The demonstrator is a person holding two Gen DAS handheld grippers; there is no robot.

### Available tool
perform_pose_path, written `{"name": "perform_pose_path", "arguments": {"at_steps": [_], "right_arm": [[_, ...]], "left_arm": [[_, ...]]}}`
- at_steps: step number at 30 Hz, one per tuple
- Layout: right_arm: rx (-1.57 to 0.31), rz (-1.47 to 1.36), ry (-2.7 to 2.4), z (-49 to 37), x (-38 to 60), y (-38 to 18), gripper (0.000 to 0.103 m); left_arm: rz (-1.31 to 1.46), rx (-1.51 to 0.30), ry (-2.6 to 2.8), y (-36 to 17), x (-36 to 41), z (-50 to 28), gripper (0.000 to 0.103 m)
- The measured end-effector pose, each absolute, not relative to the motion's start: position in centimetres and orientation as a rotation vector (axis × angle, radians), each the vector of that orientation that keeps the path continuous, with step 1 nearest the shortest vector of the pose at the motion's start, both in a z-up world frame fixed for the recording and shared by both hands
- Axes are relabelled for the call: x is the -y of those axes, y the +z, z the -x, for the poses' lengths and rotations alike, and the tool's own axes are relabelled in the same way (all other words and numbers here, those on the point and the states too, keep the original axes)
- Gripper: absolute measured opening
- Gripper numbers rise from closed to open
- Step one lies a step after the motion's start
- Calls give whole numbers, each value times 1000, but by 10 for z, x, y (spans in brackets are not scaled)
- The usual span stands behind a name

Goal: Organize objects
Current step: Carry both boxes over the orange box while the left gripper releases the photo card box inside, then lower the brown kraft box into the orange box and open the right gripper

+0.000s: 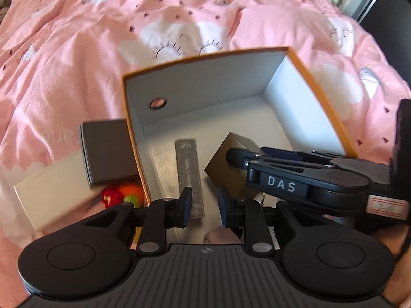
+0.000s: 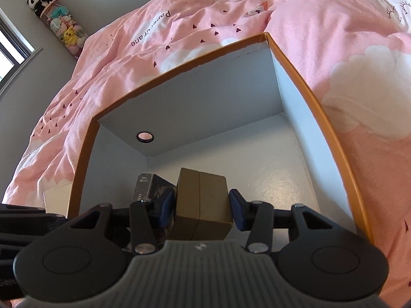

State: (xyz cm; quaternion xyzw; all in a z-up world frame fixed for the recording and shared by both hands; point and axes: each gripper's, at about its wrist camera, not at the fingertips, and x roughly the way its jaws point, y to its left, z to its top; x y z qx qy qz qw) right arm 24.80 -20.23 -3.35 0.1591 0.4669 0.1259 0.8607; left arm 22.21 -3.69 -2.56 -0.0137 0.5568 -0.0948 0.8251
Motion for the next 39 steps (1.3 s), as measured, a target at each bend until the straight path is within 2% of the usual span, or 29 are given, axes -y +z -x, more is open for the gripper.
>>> {"name": "perform_pose_path", "arguments": {"at_steps": [5, 12, 20, 25, 29, 33, 34, 39], "right_arm": [[-952, -286, 243, -248, 204, -26, 48], [-939, -255, 237, -249, 207, -24, 48], [-943, -229, 201, -249, 207, -29, 48], [-949, -260, 206, -251, 209, -30, 48], [-963, -315, 227, -252, 212, -31, 48], [-974, -306, 231, -253, 208, -33, 48], [-976, -311, 236, -253, 207, -34, 48], [-1008, -386, 273, -255, 206, -39, 48]], "left_arm": [[-170, -1103, -297, -14, 50, -233, 27], [-441, -1046, -459, -31, 71, -256, 27], [-498, -1113, -579, -52, 73, -275, 40], [-554, -1152, -606, -62, 71, -283, 41], [-605, -1149, -643, -69, 74, -282, 50], [-630, -1158, -650, -74, 78, -282, 39], [-657, -1165, -647, -76, 80, -280, 33], [-684, -1211, -659, -77, 83, -267, 30]]}}
